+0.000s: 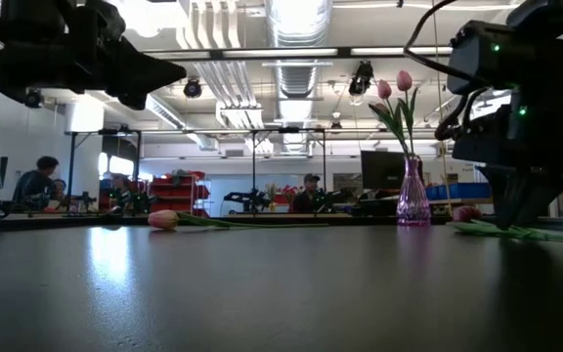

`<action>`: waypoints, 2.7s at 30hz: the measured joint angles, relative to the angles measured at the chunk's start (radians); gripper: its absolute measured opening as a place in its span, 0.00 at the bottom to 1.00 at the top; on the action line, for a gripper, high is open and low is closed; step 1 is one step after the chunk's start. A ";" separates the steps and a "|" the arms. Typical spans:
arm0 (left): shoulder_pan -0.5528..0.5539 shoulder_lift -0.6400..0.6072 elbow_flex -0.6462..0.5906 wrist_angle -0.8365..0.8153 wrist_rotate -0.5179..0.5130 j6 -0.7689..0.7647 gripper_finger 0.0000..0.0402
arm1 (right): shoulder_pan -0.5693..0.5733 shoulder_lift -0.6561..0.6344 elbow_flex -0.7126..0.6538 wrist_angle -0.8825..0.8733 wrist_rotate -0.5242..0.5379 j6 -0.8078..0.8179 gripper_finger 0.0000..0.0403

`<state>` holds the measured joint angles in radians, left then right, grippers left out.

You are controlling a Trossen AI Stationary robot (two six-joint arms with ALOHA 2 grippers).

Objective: Sort flowers into vase by color
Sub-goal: Put the red flower into the green vase

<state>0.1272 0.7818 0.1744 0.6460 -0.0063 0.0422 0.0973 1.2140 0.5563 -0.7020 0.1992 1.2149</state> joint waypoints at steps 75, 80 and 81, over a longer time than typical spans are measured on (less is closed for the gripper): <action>0.001 -0.329 -0.001 -0.244 -0.242 0.077 0.00 | 0.278 0.616 0.710 1.862 -0.028 -1.463 0.02; 0.001 -0.329 -0.001 -0.243 -0.242 0.077 0.00 | 0.274 0.712 0.867 1.863 -0.096 -1.506 0.02; 0.001 -0.329 -0.001 -0.243 -0.242 0.077 0.00 | 0.273 0.731 0.897 1.863 -0.104 -1.516 0.02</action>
<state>0.1280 0.4526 0.1734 0.4033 -0.2485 0.1188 0.3706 1.9448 1.4535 1.1610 0.0949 -0.3012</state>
